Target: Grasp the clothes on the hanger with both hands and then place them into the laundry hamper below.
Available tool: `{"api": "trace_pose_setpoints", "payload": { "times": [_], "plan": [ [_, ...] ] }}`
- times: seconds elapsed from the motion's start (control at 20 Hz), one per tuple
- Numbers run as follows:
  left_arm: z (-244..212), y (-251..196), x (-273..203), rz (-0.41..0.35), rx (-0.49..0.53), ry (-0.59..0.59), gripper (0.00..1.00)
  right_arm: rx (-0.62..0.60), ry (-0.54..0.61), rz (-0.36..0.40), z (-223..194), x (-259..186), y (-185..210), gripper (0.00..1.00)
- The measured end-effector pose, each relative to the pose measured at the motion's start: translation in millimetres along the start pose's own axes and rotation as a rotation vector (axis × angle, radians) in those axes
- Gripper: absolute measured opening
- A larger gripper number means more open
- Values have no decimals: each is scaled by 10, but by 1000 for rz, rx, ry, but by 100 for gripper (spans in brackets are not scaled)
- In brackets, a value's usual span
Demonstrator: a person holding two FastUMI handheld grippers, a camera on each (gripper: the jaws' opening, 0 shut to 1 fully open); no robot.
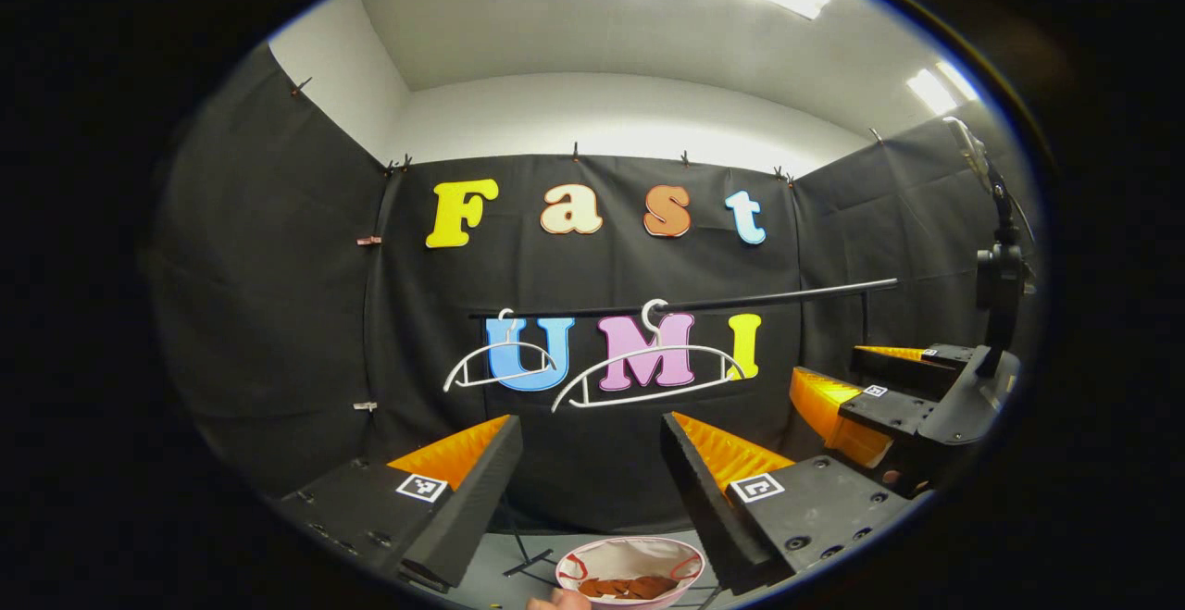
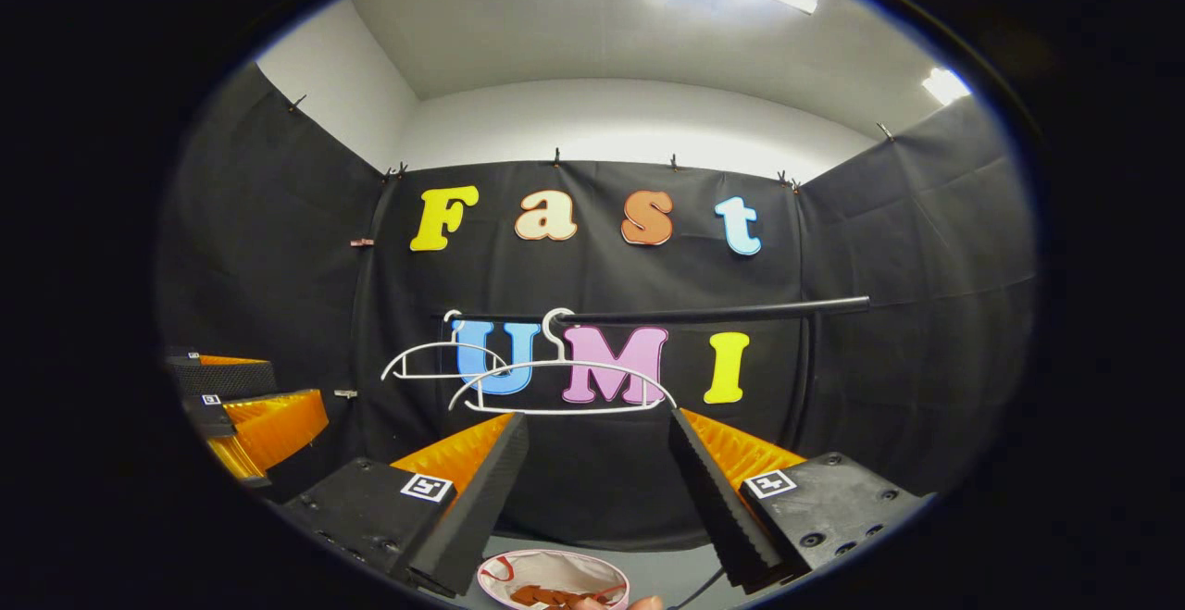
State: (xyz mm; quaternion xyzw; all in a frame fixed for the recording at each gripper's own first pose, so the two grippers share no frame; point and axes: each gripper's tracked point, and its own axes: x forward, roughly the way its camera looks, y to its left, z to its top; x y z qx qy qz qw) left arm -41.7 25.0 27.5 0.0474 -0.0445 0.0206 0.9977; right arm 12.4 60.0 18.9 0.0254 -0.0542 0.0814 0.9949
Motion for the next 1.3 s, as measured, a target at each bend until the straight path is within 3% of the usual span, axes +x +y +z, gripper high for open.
{"api": "trace_pose_setpoints", "payload": {
  "times": [0.4, 0.45, 0.55, 1.0, 1.3],
  "plan": [
    [21, 54, 33, -4, -21, -24, 95, -7, 17, -26, -31, -55, 7, 98],
    [12, 61, 48, -5, -20, -25, 95, -6, 20, -31, -37, -68, -2, 94],
    [0, 70, 84, -8, -12, -26, 95, 8, 21, -38, -43, -88, 9, 98],
    [-121, 11, 212, 3, 32, -7, 95, 15, 33, -51, -101, -104, -5, 98],
    [-126, 137, 305, 61, 28, -36, 96, 13, 2, -71, 6, -112, -155, 98]
  ]
}}
